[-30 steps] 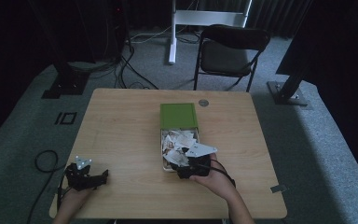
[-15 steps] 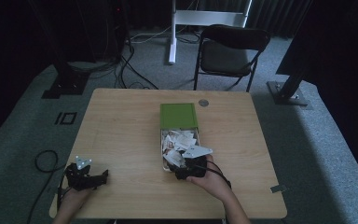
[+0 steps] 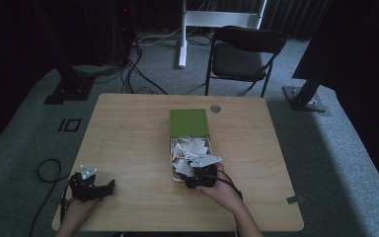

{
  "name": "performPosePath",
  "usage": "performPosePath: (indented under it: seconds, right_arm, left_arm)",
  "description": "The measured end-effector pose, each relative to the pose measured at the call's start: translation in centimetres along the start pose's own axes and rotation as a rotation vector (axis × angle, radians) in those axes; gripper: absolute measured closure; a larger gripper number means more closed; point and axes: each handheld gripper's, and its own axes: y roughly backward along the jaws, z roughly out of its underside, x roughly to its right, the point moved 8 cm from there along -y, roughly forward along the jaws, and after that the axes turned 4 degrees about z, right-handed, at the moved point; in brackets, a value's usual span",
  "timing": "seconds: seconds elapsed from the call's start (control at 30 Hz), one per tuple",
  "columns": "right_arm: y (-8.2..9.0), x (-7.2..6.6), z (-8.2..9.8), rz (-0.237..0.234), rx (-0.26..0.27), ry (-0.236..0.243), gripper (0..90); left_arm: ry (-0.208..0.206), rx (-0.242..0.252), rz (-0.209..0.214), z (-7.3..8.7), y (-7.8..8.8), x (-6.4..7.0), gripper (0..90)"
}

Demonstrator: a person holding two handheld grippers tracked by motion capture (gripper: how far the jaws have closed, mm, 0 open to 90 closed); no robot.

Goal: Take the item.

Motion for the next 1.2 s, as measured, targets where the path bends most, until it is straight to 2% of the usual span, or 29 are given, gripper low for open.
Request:
performPosePath:
  seconds: [0.1, 0.2, 0.23, 0.27, 0.3, 0.43, 0.53, 0.73, 0.77, 0.8, 0.97, 1.1, 1.2]
  right_arm:
    - [0.0, 0.0, 0.0, -0.002, -0.003, -0.004, 45.3]
    - [0.2, 0.1, 0.0, -0.008, -0.008, -0.001, 53.5]
    - [0.2, 0.1, 0.0, -0.008, -0.008, -0.001, 53.5]
    - [0.3, 0.2, 0.1, -0.01, -0.02, 0.012, 61.8]
    - [0.4, 0.3, 0.2, -0.013, -0.024, 0.012, 64.2]
    - [0.6, 0.2, 0.2, -0.018, -0.029, 0.014, 68.1]
    - [1.1, 0.2, -0.3, -0.016, -0.009, 0.024, 73.5]
    - [1.9, 0.2, -1.6, -0.006, 0.031, 0.039, 74.7]
    - [2.0, 0.1, -1.8, -0.017, 0.031, 0.039, 74.8]
    - [2.1, 0.1, -2.0, -0.019, 0.048, 0.027, 74.7]
    - [2.3, 0.2, -2.4, -0.027, 0.047, 0.023, 74.8]
    - [2.8, 0.4, -3.3, -0.033, 0.081, 0.001, 74.8]
    - [3.2, 0.6, -3.9, -0.026, 0.095, 0.005, 74.8]
  left_arm:
    - [-0.001, 0.0, 0.0, 0.0, 0.0, 0.0, 2.3]
    - [0.0, 0.0, 0.0, 0.0, 0.0, 0.0, 2.3]
    - [0.0, 0.0, 0.0, 0.0, 0.0, 0.0, 2.3]
    - [-0.001, 0.0, 0.0, 0.0, 0.0, 0.0, 2.3]
    - [-0.001, 0.0, 0.0, 0.0, 0.0, 0.0, 2.3]
    - [0.0, 0.0, 0.0, 0.0, 0.0, 0.0, 2.3]
    - [0.0, 0.0, 0.0, 0.0, 0.0, 0.0, 2.3]
    - [0.0, 0.0, 0.0, 0.0, 0.0, 0.0, 2.3]
    - [0.0, -0.001, 0.0, 0.0, 0.0, 0.0, 2.3]
    - [0.0, -0.001, 0.0, 0.0, 0.0, 0.0, 2.3]
    - [0.0, -0.001, 0.0, 0.0, 0.0, 0.0, 2.3]
    - [0.0, -0.001, 0.0, 0.0, 0.0, 0.0, 2.3]
    - [0.001, -0.001, 0.0, 0.0, 0.0, 0.0, 2.3]
